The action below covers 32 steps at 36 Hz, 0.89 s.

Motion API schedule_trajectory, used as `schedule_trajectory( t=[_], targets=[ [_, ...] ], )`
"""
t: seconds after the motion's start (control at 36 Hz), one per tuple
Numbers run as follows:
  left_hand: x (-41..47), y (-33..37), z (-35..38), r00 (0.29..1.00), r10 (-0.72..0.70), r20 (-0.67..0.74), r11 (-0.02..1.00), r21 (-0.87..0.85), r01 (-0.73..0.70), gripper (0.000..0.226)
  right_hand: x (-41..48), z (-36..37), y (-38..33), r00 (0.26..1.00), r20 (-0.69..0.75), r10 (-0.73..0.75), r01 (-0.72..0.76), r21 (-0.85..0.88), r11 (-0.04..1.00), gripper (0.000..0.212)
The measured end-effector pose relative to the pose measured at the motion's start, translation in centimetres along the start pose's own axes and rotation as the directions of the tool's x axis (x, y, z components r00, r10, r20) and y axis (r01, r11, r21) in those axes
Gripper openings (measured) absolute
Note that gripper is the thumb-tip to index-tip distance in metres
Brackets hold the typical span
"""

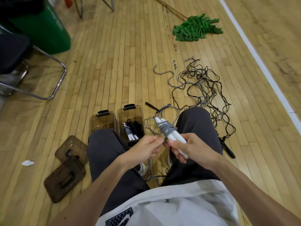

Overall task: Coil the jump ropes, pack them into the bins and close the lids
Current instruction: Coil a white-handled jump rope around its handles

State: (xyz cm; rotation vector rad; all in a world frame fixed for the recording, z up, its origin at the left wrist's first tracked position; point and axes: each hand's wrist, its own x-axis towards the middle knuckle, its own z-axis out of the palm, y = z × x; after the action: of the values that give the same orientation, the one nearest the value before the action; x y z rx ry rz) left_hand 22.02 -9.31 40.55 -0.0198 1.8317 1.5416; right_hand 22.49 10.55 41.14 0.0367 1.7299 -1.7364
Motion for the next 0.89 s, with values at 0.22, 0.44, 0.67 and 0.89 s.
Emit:
schedule_trajectory(
  t=[0.22, 0.44, 0.67, 0.89],
  targets=[
    [0.1, -0.8, 0.6, 0.997, 0.071, -0.035, 0.942, 0.330, -0.056, 0.033, 0.9, -0.5, 0.8, 0.996, -0.075, 0.053, -0.055, -0.020, 0.998, 0.023],
    [-0.5, 0.0, 1.5, 0.987, 0.162, 0.001, 0.609, 0.787, -0.101, 0.021, 1.0, -0.6, 1.2, 0.989, -0.097, 0.112, -0.120, -0.084, 0.989, 0.021],
    [-0.3, 1.9, -0.4, 0.980, 0.177, 0.094, 0.326, 0.934, -0.149, 0.018, 1.1, -0.5, 0.9, 0.967, -0.034, 0.254, -0.255, -0.227, 0.940, 0.025],
    [-0.2, 4.1, -0.7, 0.958, 0.190, 0.216, 0.234, 0.937, -0.258, 0.020, 0.7, -0.3, 0.6, 0.932, 0.052, 0.358, -0.315, -0.371, 0.874, 0.024]
  ],
)
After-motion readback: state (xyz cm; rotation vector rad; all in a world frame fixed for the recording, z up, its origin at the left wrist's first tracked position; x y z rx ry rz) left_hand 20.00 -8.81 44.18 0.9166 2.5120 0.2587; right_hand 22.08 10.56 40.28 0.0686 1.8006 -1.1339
